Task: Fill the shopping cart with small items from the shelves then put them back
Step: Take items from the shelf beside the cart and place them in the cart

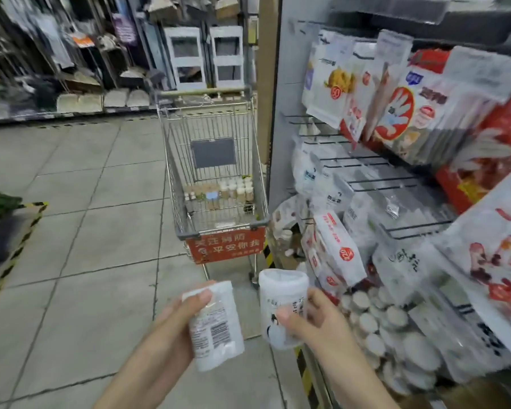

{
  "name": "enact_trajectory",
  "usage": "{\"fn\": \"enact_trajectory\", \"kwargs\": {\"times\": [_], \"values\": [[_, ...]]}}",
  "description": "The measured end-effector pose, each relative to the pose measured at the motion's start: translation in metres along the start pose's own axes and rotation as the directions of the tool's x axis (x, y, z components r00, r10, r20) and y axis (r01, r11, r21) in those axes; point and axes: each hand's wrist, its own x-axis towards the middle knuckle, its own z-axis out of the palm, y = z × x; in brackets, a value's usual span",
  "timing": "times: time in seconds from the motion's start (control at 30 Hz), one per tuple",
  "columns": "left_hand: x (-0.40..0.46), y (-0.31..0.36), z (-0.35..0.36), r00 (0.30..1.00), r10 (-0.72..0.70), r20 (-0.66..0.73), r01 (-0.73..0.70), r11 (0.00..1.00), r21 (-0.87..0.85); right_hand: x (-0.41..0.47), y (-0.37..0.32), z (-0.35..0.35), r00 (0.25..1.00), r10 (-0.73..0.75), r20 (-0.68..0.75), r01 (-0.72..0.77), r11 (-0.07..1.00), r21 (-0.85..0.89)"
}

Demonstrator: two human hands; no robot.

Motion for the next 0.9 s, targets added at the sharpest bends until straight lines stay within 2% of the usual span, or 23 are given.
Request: {"fn": "enact_trajectory", "kwargs": {"times": [0.13,0.33,0.57,0.73,0.9], "values": [[0.028,0.023,-0.028,0.991,0.018,-0.133,-0.023,0.999,-0.033,0.047,-0.002,0.026,0.999,-0.006,0.047,0.004,0.999,0.041],[0.079,0.045,-0.047,0.971,0.045,-0.234,-0.063,0.995,-0.071,0.124,-0.006,0.042,0.993,0.083,0.080,-0.087,0.995,0.042],[0.158,0.068,-0.053,0.935,-0.053,-0.351,-0.040,0.967,-0.253,0.226,-0.021,0.041,0.980,0.149,0.136,-0.158,0.986,0.058],[0.214,0.084,-0.060,0.904,-0.056,-0.425,-0.058,0.966,-0.251,0.294,-0.034,0.038,0.963,0.172,0.207,-0.188,0.980,0.058],[0.267,0.101,-0.065,0.863,-0.015,-0.505,-0.095,0.977,-0.191,0.345,-0.036,0.037,0.948,0.236,0.214,-0.249,0.968,0.040]]}}
